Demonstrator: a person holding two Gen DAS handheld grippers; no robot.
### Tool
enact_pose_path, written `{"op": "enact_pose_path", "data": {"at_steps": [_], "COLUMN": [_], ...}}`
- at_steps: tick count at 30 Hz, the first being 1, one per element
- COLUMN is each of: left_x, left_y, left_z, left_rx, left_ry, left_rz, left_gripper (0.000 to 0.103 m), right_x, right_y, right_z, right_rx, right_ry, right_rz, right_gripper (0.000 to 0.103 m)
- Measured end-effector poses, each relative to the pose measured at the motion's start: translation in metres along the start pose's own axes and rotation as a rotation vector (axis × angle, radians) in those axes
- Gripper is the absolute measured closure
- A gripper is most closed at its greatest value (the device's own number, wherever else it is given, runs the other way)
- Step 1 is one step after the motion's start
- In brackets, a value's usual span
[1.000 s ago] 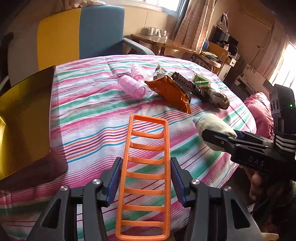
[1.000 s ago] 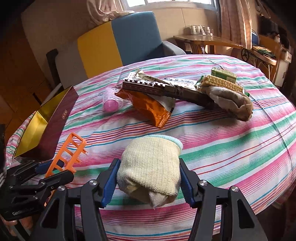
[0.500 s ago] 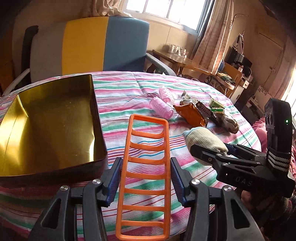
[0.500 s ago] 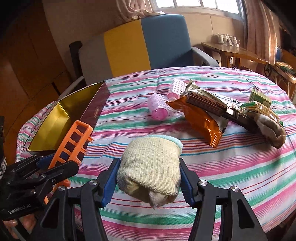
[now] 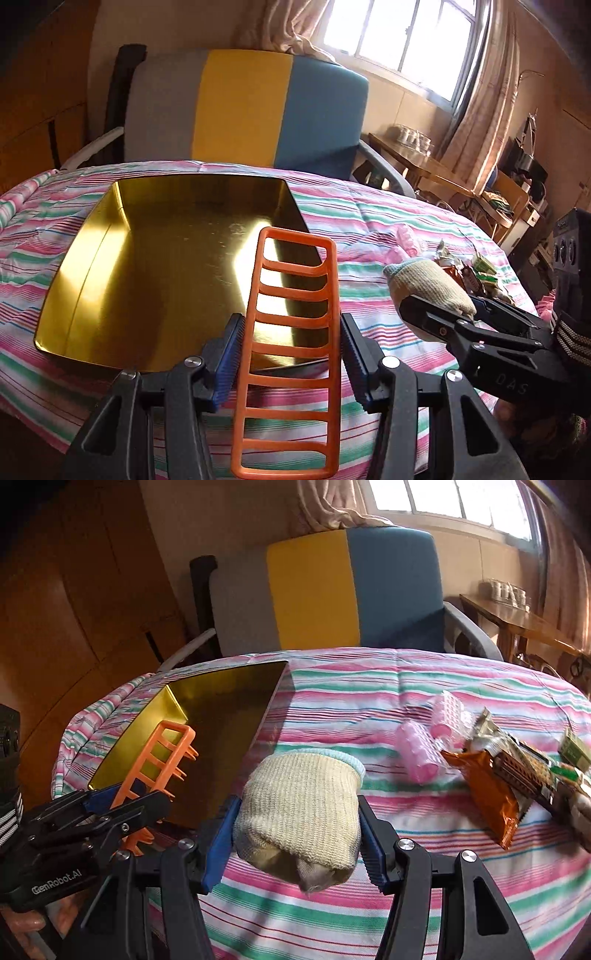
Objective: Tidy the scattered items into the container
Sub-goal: 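Carry the rack with the left tool while the right tool carries the knit roll over the tray, then open both tools to drop the rack and knit roll into the tray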
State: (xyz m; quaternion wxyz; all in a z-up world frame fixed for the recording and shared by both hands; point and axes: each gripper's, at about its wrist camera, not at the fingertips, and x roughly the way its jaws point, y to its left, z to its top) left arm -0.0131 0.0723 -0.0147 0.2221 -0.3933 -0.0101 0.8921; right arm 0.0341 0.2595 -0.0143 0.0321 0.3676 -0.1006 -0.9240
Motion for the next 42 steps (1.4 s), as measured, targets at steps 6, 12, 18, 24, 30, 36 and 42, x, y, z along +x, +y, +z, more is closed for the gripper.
{"op": "enact_pose_path", "data": {"at_steps": [6, 12, 18, 24, 30, 36, 42], "left_x": [0.002, 0.013, 0.016, 0.024, 0.037, 0.037, 0.031], "left_y": [0.040, 0.078, 0.097, 0.106, 0.114, 0.116, 0.114], "left_z": [0.012, 0.020, 0.021, 0.021, 0.020, 0.019, 0.018], "left_rx": [-0.041, -0.076, -0.085, -0.102, -0.113, -0.116, -0.117], "left_ry": [-0.019, -0.007, -0.002, 0.011, 0.050, 0.050, 0.038], "left_rz": [0.091, 0.164, 0.183, 0.211, 0.239, 0.258, 0.278], "left_gripper": [0.051, 0.051, 0.051, 0.051, 0.052, 0.052, 0.052], "right_x": [0.020, 0.052, 0.086, 0.100, 0.120, 0.125, 0.121], "right_y": [0.040, 0.078, 0.100, 0.110, 0.115, 0.112, 0.111], "right_z": [0.021, 0.038, 0.038, 0.042, 0.042, 0.039, 0.038], "right_rx": [-0.076, -0.139, -0.173, -0.185, -0.197, -0.193, -0.191], "right_ry": [-0.008, 0.025, 0.086, 0.100, 0.134, 0.143, 0.135], "right_rz": [0.056, 0.108, 0.115, 0.108, 0.078, 0.068, 0.067], "right_gripper": [0.042, 0.042, 0.042, 0.042, 0.042, 0.041, 0.040]}}
